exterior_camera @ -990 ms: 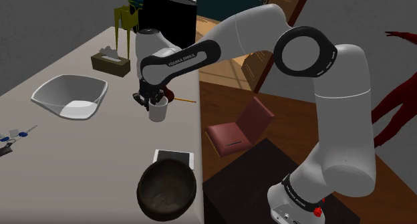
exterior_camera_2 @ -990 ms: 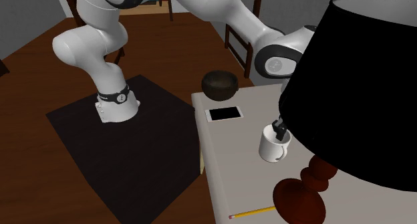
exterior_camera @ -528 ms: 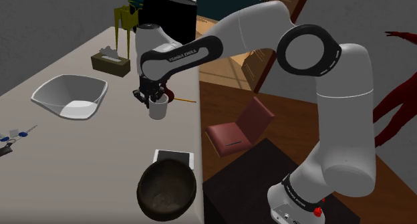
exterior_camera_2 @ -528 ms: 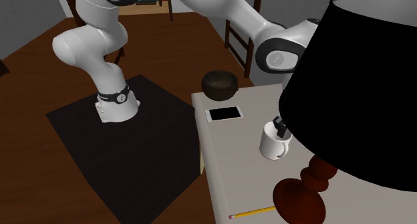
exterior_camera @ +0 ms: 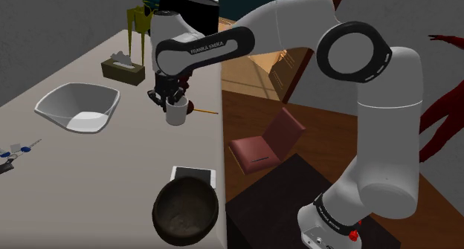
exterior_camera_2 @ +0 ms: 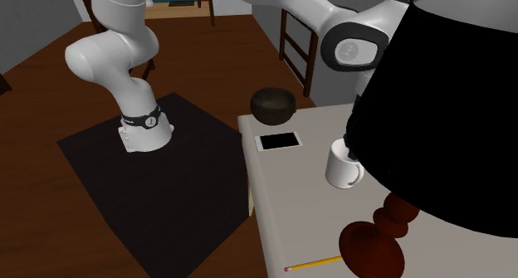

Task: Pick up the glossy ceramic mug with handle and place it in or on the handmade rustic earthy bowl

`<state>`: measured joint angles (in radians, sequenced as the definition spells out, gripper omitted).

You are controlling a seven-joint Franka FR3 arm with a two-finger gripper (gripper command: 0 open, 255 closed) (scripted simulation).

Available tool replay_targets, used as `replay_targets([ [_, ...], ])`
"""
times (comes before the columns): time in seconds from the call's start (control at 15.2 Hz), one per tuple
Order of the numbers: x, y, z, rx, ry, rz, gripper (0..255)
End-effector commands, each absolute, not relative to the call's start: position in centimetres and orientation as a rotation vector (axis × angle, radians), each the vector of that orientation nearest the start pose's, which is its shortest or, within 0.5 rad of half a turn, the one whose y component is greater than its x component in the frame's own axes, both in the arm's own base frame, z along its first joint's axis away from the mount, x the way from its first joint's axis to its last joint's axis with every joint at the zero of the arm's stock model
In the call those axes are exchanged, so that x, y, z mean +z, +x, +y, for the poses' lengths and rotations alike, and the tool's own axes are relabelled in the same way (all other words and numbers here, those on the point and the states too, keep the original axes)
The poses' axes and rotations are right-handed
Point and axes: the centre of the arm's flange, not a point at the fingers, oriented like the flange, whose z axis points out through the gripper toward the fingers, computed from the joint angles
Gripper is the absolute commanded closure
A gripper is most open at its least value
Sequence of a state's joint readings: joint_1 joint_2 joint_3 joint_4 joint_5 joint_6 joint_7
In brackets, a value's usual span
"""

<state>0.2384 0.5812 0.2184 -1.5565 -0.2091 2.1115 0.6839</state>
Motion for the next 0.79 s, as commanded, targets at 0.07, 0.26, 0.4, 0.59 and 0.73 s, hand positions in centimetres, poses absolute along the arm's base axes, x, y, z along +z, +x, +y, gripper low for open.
replay_targets([
  [0.07,32.9,63.8,27.9,-0.038,-3.187,0.243,255],
  [0.26,34.5,63.8,27.9,-0.038,-3.187,0.243,255],
  [0.4,35.6,63.8,27.9,-0.038,-3.187,0.243,255],
  [0.59,37.2,63.8,27.9,-0.038,-3.187,0.243,255],
  [0.73,38.2,63.8,27.9,-0.038,-3.187,0.243,255],
])
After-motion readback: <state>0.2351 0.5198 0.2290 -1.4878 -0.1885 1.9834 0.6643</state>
